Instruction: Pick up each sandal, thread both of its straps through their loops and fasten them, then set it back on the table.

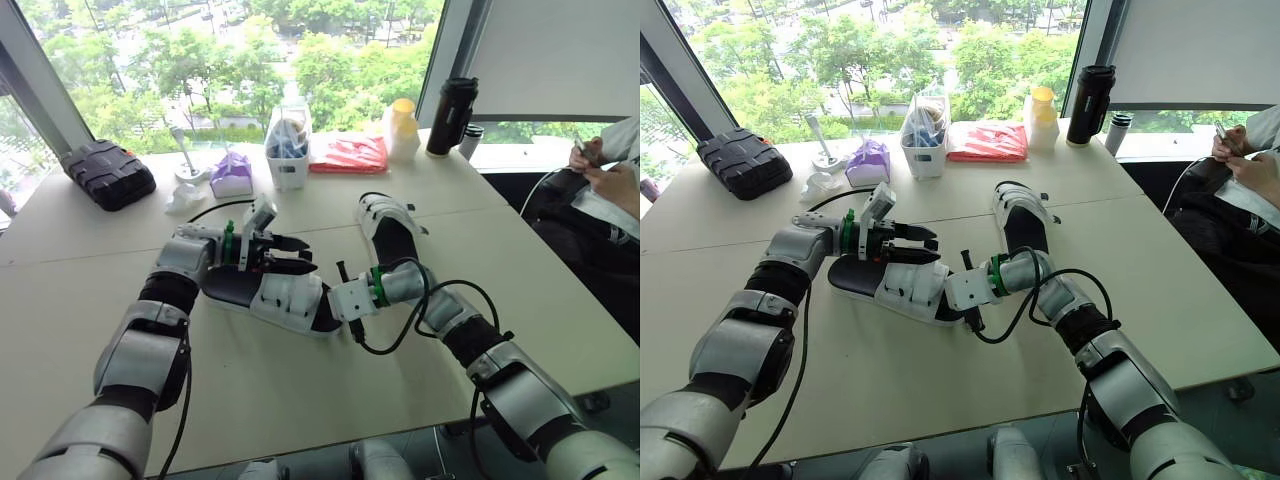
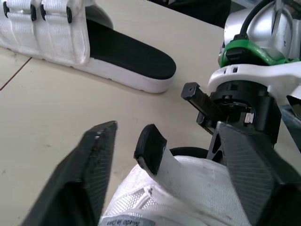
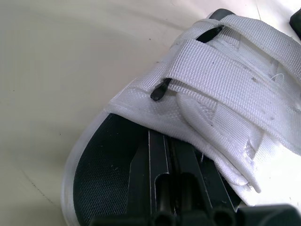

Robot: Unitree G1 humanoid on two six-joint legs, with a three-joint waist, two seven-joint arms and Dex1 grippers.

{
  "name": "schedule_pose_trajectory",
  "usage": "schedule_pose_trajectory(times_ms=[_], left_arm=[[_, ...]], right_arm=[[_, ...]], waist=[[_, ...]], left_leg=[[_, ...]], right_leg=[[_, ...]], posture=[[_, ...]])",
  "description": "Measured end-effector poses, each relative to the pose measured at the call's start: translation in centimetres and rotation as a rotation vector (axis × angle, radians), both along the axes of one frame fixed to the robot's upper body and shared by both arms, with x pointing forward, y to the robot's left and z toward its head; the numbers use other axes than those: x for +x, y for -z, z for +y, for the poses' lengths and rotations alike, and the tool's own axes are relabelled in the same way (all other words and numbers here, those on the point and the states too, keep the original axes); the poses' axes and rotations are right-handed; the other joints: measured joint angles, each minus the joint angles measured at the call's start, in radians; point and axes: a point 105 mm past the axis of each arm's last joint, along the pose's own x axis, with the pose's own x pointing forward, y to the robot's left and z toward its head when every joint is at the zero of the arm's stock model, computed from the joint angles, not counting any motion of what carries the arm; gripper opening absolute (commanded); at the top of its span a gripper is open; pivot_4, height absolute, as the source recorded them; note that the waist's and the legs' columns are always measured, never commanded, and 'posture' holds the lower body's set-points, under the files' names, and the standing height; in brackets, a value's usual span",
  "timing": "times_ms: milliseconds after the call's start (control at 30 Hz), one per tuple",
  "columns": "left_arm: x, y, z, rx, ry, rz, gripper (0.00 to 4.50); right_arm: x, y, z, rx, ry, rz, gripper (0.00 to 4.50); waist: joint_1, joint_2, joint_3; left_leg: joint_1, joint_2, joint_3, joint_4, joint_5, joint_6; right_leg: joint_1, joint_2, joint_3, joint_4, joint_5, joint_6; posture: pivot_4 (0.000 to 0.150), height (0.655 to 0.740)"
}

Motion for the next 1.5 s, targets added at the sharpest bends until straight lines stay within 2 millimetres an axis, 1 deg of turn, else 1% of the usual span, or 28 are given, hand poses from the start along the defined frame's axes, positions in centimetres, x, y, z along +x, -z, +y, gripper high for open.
schedule_pose_trajectory(times_ms=[67, 100, 133, 267, 367, 400, 533, 567, 633, 800, 900, 967, 1133, 1233, 1500], left_arm=[[0.0, 0.0, 0.0, 0.000, 0.002, 0.000, 1.09], [0.0, 0.0, 0.0, 0.001, 0.004, 0.000, 0.50], [-0.1, 0.0, 0.0, 0.003, 0.007, 0.000, 0.04], [-0.3, 0.1, 0.0, 0.024, 0.030, -0.008, 0.04], [-0.4, -0.1, 0.0, 0.018, 0.049, -0.020, 0.04], [-0.6, -0.5, -0.1, 0.007, 0.065, -0.024, 0.04], [-1.8, -3.0, -0.6, -0.113, 0.157, -0.041, 0.04], [-2.0, -3.4, -0.7, -0.130, 0.171, -0.037, 0.04], [-2.1, -3.7, -0.6, -0.153, 0.180, -0.034, 0.04], [-2.2, -3.7, -0.6, -0.158, 0.180, -0.056, 0.04], [-1.9, -3.4, -0.9, -0.151, 0.168, -0.095, 0.04], [-1.5, -2.9, -1.0, -0.145, 0.144, -0.109, 0.04], [0.1, -1.0, -0.8, -0.091, 0.048, -0.134, 0.04], [0.6, 0.2, -0.8, -0.066, 0.012, -0.130, 0.04], [1.0, 1.0, -0.6, -0.007, 0.000, -0.161, 0.04]], right_arm=[[0.0, 0.0, 0.0, 0.000, 0.001, 0.001, 0.00], [0.0, 0.0, 0.0, 0.000, 0.001, 0.001, 0.00], [0.0, 0.0, 0.0, 0.000, 0.001, 0.001, 0.00], [0.0, 0.0, 0.0, 0.001, 0.001, 0.001, 0.00], [0.0, 0.0, 0.0, 0.001, 0.001, 0.001, 0.00], [0.0, 0.0, 0.0, 0.001, 0.001, 0.000, 0.00], [0.0, 0.0, 0.0, 0.003, 0.002, -0.001, 0.00], [0.1, 0.0, 0.0, 0.005, 0.006, -0.001, 0.00], [0.2, 0.0, -0.1, 0.006, 0.019, 0.002, 0.00], [0.3, -0.1, -0.1, 0.006, 0.025, 0.003, 0.00], [0.3, -0.1, -0.2, 0.002, 0.026, -0.001, 0.00], [0.3, -0.1, -0.2, -0.001, 0.027, -0.002, 0.00], [0.2, -0.1, -0.3, -0.001, 0.031, -0.001, 0.00], [0.1, -0.1, -0.4, 0.000, 0.034, -0.002, 0.00], [0.1, -0.1, -0.6, 0.005, 0.050, 0.005, 0.00]], waist=[[-0.001, 0.000, 0.000], [-0.002, 0.000, 0.000], [-0.003, 0.000, 0.000], [-0.005, 0.000, 0.000], [-0.006, 0.000, 0.000], [-0.007, 0.000, 0.000], [-0.008, 0.000, 0.000], [-0.008, 0.000, 0.000], [-0.008, -0.001, 0.001], [-0.008, -0.001, 0.001], [-0.006, -0.001, 0.001], [-0.005, -0.001, 0.001], [-0.004, -0.001, 0.001], [0.000, -0.001, 0.001], [0.008, -0.001, 0.001]], left_leg=[[0.000, 0.000, 0.000, 0.000, 0.000, 0.000], [0.000, 0.000, 0.000, 0.000, 0.000, 0.000], [0.000, 0.000, 0.000, 0.000, 0.000, 0.000], [0.000, 0.000, 0.000, 0.000, 0.000, 0.000], [0.000, 0.000, 0.000, 0.000, 0.000, 0.000], [0.000, 0.000, 0.000, 0.000, 0.000, 0.000], [0.000, 0.000, 0.000, 0.000, 0.000, 0.000], [0.000, 0.000, 0.000, 0.000, 0.000, 0.000], [0.000, 0.000, 0.000, 0.001, 0.000, 0.000], [-0.001, 0.000, 0.000, 0.000, 0.000, 0.000], [-0.001, 0.000, 0.000, 0.000, 0.000, 0.000], [-0.001, 0.000, 0.000, 0.001, 0.000, 0.000], [-0.001, 0.000, 0.000, 0.000, 0.000, 0.000], [-0.001, -0.001, 0.000, 0.000, 0.000, 0.000], [-0.001, -0.001, 0.000, 0.000, 0.000, 0.000]], right_leg=[[0.000, 0.000, 0.000, 0.000, 0.000, 0.000], [0.000, 0.000, 0.000, 0.000, 0.000, 0.000], [0.000, 0.000, 0.000, 0.000, 0.000, 0.000], [0.000, 0.000, 0.000, 0.000, 0.000, 0.000], [0.000, 0.000, 0.000, 0.000, 0.000, 0.000], [0.000, 0.000, 0.000, 0.000, 0.000, 0.000], [0.000, 0.000, 0.000, 0.000, 0.000, 0.000], [0.000, 0.000, 0.000, 0.000, 0.000, 0.000], [0.000, 0.000, 0.000, 0.001, 0.000, 0.000], [-0.001, 0.000, 0.000, 0.001, 0.000, 0.000], [-0.001, 0.000, 0.000, 0.001, 0.000, 0.000], [-0.001, 0.000, 0.000, 0.001, 0.000, 0.000], [-0.001, -0.001, 0.000, 0.000, 0.000, 0.000], [-0.001, -0.001, 0.000, 0.000, 0.000, 0.000], [-0.001, -0.001, 0.000, 0.000, 0.000, 0.000]], posture=[[0.150, 0.7400], [0.150, 0.7400], [0.150, 0.7400], [0.150, 0.7400], [0.150, 0.7400], [0.150, 0.7400], [0.150, 0.7400], [0.150, 0.7400], [0.150, 0.7400], [0.150, 0.7400], [0.150, 0.7400], [0.150, 0.7400], [0.150, 0.7400], [0.150, 0.7400], [0.150, 0.7400]])
